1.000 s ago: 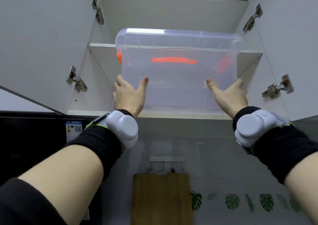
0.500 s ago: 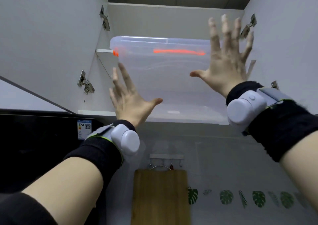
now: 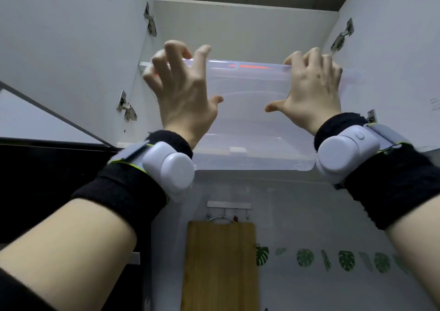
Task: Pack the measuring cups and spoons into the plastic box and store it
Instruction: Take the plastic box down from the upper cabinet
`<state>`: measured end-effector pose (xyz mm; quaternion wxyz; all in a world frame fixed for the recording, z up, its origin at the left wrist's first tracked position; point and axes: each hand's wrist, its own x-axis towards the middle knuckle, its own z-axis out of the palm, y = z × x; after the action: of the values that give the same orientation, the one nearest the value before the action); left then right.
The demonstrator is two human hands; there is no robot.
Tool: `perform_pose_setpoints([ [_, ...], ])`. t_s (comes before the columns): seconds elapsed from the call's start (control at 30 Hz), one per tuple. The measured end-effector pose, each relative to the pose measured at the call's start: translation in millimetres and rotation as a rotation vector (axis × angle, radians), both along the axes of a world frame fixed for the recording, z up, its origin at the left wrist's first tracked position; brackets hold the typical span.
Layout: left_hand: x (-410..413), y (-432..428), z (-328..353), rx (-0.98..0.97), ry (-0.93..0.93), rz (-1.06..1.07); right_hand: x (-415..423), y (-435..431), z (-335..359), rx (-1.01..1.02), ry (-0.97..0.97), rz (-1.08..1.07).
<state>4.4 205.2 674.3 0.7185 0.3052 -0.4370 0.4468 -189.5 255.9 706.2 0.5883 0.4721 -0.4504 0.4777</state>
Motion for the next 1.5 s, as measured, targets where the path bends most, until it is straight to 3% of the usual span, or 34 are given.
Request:
perform_pose_setpoints([
  [0.13,13,21,11,0.116,-0.261,-0.011,4,2,-9,-0.007,-0.005,0.013],
  [0.27,14,35,16,0.280,-0.309,-0.121,8,4,-22,0.000,-0.011,-0.001],
  [0.5,52,22,24,0.508,-0.094,-0.239,16,4,-52,-0.041,-0.046,-0.065],
  [0.63,76,9,23,0.744,0.019,-0.781,22,3,-76,-0.050,-0.071,-0.127],
  [0.73,79,2,17,0.693,0.083,-1.030,26,6,-89,-0.026,-0.078,-0.168],
  [0.83,79,-3,11,0.640,0.126,-1.025,28,15,-99,0.023,-0.029,-0.112],
  [0.93,77,-9,6,0.626,0.129,-0.959,29,29,-105,0.135,-0.015,0.107],
  [1.0,79,-11,1,0.628,0.116,-0.916,22,35,-100,0.103,-0.102,0.218],
  [1.07,82,-14,-4,0.634,0.084,-0.866,9,40,-93,0.042,-0.281,0.121],
  [1.17,90,-20,-11,0.628,0.008,-0.816,-6,46,-91,0.144,-0.571,0.023],
  [1.27,95,-22,-22,0.633,-0.059,-0.862,-16,51,-102,0.264,-0.799,0.140],
  [1.4,99,-16,-31,0.711,-0.114,-0.920,-25,51,-123,0.263,-1.053,0.223],
  [1.5,100,-9,-36,0.710,-0.113,-0.780,-26,52,-141,0.220,-1.178,0.243],
])
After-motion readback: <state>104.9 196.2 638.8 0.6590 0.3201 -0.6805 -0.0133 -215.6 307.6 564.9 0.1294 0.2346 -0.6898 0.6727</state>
